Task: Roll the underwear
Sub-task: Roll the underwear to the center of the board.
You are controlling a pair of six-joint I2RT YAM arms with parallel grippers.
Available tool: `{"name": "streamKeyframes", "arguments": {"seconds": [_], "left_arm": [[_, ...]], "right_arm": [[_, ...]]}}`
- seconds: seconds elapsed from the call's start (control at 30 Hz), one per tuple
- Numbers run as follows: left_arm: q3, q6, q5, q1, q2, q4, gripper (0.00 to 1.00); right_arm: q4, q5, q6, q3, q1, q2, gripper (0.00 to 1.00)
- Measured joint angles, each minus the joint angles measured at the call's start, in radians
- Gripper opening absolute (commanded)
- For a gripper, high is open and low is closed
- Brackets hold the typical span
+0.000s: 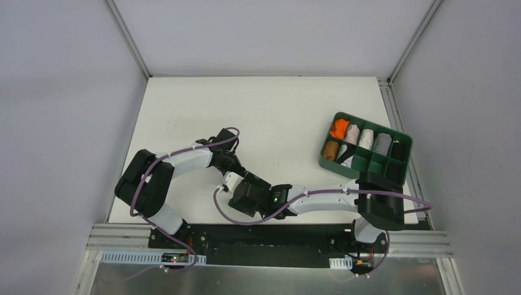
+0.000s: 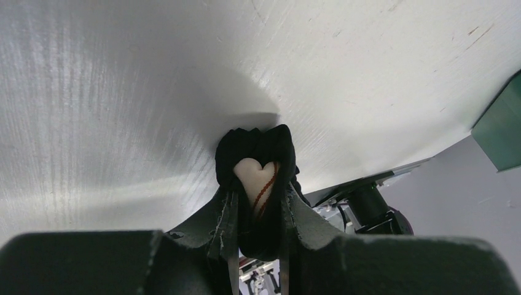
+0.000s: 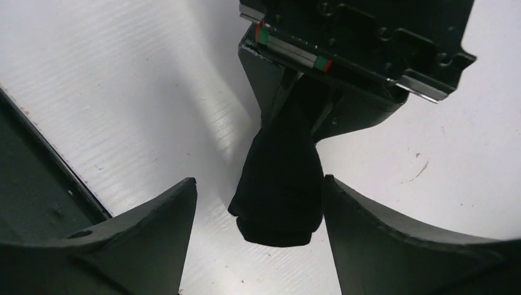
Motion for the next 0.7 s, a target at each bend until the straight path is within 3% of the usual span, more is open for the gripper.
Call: {"name": "streamKeyframes", "arguments": {"seconds": [0.7], "left_arm": [[0.01, 0.003, 0.0, 0.0, 0.009, -0.014, 0.0]], "right_arm": [[0.033, 0.027, 0.018, 0.01, -0.027, 0.089, 0.53]]}}
